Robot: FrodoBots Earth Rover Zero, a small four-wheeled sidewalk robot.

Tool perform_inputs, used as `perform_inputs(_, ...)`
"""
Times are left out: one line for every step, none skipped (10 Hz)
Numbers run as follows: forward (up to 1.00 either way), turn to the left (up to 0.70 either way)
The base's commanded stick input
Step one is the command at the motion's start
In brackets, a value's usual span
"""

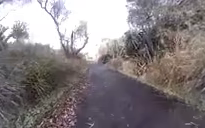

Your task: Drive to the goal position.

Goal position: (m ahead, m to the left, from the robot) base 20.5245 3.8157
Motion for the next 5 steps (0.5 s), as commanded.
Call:
perform_inputs(0.85,-0.34)
perform_inputs(0.85,-0.32)
perform_inputs(0.85,-0.29)
perform_inputs(0.85,-0.27)
perform_inputs(0.85,-0.13)
